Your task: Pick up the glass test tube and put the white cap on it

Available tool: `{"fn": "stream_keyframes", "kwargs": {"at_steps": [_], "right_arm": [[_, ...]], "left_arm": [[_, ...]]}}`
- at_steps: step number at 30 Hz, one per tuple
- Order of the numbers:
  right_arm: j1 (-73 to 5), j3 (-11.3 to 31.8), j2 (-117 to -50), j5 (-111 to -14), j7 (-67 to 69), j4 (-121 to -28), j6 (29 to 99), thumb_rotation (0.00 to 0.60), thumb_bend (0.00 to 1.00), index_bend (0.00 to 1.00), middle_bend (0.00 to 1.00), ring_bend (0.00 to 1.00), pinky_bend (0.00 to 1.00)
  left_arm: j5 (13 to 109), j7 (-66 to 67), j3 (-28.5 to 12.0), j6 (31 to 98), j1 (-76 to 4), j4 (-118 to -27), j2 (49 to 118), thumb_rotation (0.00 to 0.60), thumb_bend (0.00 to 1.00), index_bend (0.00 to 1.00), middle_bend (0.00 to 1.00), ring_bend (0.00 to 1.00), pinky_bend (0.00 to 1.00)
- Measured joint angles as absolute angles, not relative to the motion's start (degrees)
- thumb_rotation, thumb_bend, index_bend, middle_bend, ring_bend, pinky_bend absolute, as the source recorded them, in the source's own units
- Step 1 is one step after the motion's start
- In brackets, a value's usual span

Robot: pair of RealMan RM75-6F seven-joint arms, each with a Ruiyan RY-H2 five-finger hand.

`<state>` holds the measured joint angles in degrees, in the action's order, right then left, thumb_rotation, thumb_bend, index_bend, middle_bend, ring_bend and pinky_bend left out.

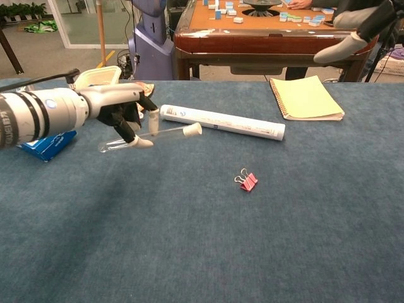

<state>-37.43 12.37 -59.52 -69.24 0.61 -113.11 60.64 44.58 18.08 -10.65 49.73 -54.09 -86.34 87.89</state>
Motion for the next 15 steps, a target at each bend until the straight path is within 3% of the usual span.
{"fn": "stream_keyframes", "kwargs": {"at_steps": [15], "right_arm": [[-34.82, 11.24, -58.34, -71.10, 2.84, -111.59, 60.60, 0.600, 0.10, 0.14, 1.00, 1.00, 1.00]], "left_arm": [[33.03, 34.98, -10.92, 54.74, -59.96, -75.70, 100.01, 0.600, 0.26, 0.65, 1.00, 1.00, 1.00]]}}
